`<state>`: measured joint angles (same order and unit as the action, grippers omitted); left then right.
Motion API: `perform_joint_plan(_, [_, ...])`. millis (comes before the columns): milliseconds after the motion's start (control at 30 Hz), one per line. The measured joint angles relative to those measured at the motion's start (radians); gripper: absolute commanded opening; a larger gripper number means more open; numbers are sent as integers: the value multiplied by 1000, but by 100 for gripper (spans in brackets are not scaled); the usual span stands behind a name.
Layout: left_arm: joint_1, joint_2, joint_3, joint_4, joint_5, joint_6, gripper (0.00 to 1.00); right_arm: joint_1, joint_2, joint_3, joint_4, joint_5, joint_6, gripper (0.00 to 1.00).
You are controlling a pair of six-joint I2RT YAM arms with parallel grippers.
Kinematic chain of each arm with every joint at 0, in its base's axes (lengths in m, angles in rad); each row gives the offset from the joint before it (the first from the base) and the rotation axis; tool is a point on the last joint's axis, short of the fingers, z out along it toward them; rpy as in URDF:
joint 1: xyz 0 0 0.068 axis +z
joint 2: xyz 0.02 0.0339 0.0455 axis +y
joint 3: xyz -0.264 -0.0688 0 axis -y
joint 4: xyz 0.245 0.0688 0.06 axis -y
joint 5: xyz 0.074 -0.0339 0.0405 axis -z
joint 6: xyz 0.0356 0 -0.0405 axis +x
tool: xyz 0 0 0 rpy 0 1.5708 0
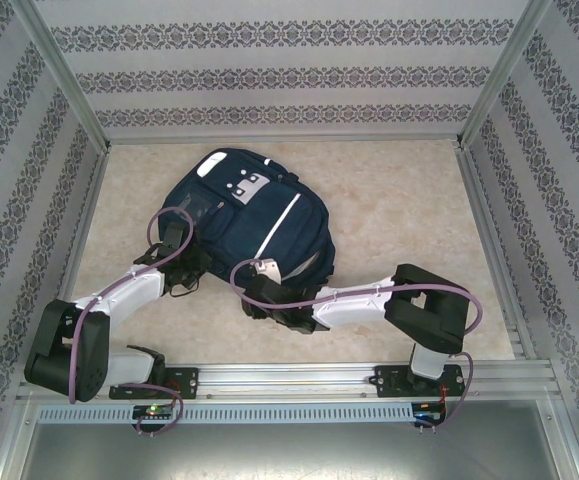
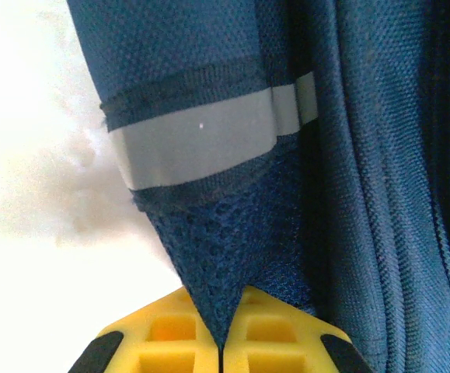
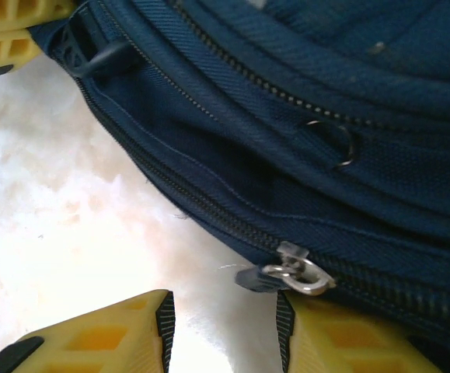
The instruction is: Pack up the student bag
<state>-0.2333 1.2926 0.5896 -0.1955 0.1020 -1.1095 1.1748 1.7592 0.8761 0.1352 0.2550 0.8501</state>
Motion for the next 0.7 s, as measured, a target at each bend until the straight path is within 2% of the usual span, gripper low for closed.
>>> perform_joint_plan(267, [0, 3, 0, 0, 3, 0, 0, -23, 36, -1, 37, 3, 19, 40])
perform_joint_plan(500, [0, 3, 0, 0, 3, 0, 0, -34, 50, -1, 42, 18, 14, 27])
perform_joint_plan(633, [0, 3, 0, 0, 3, 0, 0, -34, 50, -1, 40, 29, 8, 26])
perform_joint_plan(700, [0, 3, 0, 0, 3, 0, 0, -35, 53, -1, 39, 33, 8, 28])
